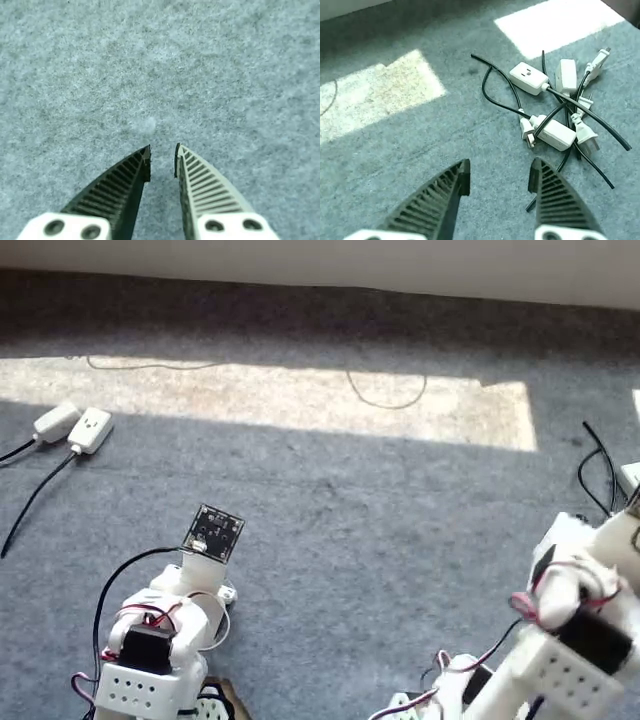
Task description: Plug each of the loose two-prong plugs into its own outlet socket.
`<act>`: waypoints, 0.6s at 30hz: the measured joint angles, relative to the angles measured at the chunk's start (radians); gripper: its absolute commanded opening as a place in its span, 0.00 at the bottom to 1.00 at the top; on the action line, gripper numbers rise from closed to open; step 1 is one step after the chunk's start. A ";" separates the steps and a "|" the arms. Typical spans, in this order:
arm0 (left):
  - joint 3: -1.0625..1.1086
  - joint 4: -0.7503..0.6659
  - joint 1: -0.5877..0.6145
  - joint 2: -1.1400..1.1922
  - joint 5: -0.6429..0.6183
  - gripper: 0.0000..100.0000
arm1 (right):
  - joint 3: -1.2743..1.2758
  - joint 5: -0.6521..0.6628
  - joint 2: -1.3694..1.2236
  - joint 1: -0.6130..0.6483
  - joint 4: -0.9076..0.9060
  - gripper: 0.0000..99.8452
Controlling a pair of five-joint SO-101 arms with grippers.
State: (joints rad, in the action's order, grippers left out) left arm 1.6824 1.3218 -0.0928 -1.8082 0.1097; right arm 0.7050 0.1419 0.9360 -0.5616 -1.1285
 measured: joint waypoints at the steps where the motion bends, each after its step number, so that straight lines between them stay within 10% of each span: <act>1: 0.000 0.000 0.000 0.000 0.000 0.10 | -0.086 0.017 -0.110 -0.015 -0.011 0.20; 18: 0.000 0.000 0.000 0.000 0.000 0.10 | -1.817 0.430 -1.731 -0.126 -0.393 0.20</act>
State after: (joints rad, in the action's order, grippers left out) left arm 1.6824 1.3218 -0.0928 -1.8082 0.1097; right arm -1.1116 0.5715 -0.7948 -0.6874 -1.5213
